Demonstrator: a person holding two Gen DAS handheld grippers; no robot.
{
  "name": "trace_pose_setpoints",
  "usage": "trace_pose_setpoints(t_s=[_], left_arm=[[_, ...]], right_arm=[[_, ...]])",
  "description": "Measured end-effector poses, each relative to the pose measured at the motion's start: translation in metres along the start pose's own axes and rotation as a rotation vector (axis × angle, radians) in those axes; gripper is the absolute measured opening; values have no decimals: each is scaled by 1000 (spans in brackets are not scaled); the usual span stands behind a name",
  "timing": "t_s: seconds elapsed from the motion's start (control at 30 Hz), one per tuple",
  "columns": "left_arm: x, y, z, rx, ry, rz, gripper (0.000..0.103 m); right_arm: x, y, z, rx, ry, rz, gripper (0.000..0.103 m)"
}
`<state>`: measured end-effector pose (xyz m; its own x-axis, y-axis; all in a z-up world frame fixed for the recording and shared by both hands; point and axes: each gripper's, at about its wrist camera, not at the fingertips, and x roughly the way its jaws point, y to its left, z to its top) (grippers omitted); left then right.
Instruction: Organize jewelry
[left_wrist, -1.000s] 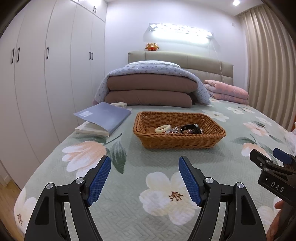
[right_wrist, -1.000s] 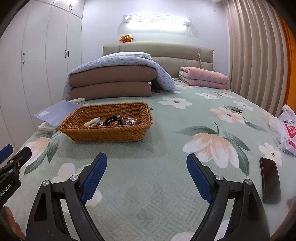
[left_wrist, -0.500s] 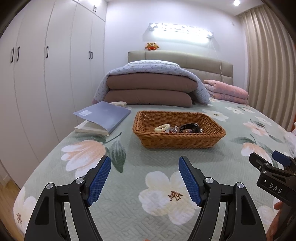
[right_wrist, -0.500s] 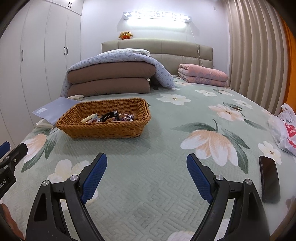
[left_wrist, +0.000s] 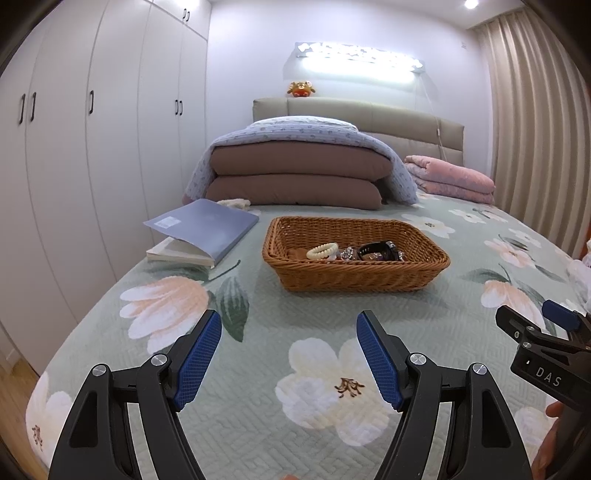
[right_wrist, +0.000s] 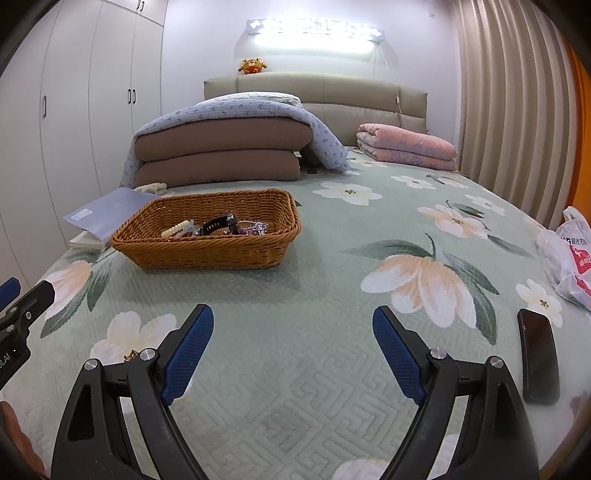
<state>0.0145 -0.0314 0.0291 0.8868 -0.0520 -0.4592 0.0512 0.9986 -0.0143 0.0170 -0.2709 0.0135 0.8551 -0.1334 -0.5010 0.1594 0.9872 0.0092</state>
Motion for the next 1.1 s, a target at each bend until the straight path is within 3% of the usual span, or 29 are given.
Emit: trace_pose_setpoints(t_s=[1.1], left_arm=[[0, -2, -3, 6, -1, 25, 77]], right_arm=[[3, -7, -4, -10, 15, -5, 90]])
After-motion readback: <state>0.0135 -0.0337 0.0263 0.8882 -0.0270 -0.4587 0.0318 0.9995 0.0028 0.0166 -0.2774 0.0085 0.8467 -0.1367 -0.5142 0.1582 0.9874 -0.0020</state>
